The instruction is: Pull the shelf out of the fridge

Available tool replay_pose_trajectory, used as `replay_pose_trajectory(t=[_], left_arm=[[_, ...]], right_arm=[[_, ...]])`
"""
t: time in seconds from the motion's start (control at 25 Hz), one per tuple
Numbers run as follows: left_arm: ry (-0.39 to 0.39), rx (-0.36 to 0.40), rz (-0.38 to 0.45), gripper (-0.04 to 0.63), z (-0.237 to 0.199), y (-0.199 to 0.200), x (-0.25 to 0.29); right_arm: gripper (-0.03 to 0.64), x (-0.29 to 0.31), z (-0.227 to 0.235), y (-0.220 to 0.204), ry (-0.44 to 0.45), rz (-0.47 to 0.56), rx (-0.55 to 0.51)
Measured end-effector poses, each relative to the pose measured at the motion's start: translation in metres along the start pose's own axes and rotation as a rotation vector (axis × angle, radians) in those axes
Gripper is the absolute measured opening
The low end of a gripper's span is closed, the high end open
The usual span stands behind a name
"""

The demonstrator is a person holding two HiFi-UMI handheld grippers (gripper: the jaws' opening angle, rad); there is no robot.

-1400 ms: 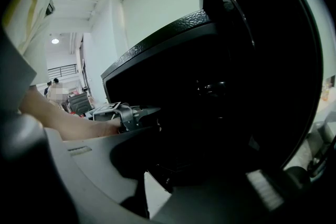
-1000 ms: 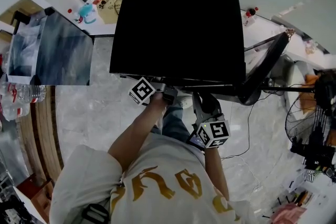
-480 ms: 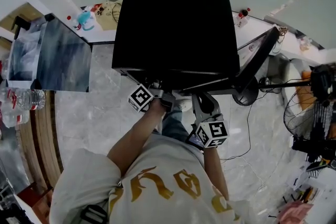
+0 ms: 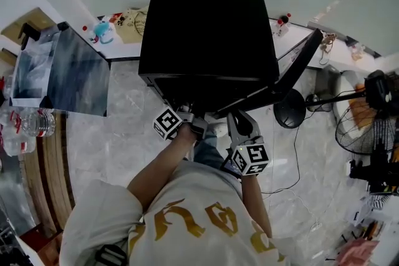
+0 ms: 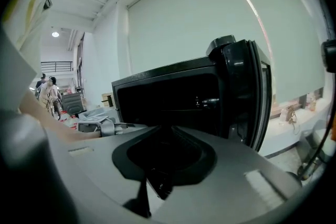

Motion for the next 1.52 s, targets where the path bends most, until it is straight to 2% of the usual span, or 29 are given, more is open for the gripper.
replay_pose_trajectory(t=[0.76,1.08,1.52], left_arm=[[0.015,-0.027,-0.04,0.012,0.002,-0.02,-0.043],[0.018,-0.032,-0.048,0.012,0.002,-0.021,-0.052],[0.021,-0.048,-0.056,0.012,0.002,-0.021,-0.054]], right_arm=[[0.063,-0.025,-0.019,-0.007,-0.007,0.02,-0.008],[0.015,-0.028,-0.024,-0.011,-0.044,0.006,-0.022],[0.017,-0.029,-0.028,-0.007,-0.055,0.001,-0.038]])
Point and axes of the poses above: the fingertips, and each gripper's own axes: x forward along the fingers, z to its right, y out of its top, the point moved 7 cm from there along -x, backward along the fingers, and after that the axes turned 3 degrees about -z, right-handed, at the moved point
